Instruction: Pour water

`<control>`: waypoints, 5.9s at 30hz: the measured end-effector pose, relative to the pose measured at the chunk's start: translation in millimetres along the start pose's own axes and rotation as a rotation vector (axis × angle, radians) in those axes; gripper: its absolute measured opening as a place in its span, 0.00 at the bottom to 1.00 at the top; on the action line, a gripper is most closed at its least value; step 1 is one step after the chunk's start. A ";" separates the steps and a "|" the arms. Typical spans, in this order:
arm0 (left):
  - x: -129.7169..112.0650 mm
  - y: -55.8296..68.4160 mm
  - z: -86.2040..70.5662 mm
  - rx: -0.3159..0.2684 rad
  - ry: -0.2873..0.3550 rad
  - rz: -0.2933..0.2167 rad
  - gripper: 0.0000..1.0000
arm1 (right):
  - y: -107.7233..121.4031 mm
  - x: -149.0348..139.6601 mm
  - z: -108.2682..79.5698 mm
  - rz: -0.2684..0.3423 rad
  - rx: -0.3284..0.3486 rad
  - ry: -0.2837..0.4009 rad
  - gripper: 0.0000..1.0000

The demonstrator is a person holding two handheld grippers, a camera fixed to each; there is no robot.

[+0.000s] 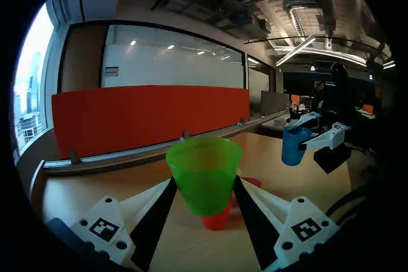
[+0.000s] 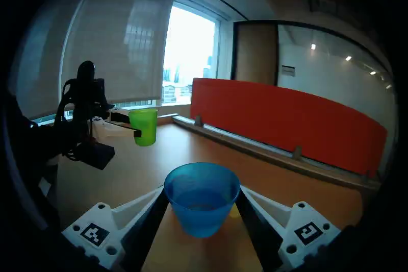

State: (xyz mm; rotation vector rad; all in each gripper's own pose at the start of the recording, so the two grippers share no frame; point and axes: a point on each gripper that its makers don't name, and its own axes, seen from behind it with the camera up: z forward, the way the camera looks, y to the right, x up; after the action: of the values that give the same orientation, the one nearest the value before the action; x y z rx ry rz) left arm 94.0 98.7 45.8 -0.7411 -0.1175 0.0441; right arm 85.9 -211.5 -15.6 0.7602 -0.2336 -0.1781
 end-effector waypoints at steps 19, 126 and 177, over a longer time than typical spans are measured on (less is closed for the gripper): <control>8.6 5.3 -1.1 -0.008 0.032 0.014 0.79 | -7.0 15.8 4.0 0.009 0.019 0.074 0.91; 7.6 34.6 -13.8 -0.081 0.044 -0.013 0.79 | -33.0 132.3 47.5 -0.413 0.145 0.121 0.91; 24.8 45.7 -19.1 -0.139 0.085 -0.002 0.79 | -65.4 179.6 114.1 -0.782 0.183 0.146 0.91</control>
State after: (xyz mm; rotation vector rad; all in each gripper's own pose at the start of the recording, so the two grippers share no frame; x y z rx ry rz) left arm 121.0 121.5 3.3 -0.8807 -0.0404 0.0028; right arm 222.2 -376.9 44.7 1.0149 0.2024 -0.8463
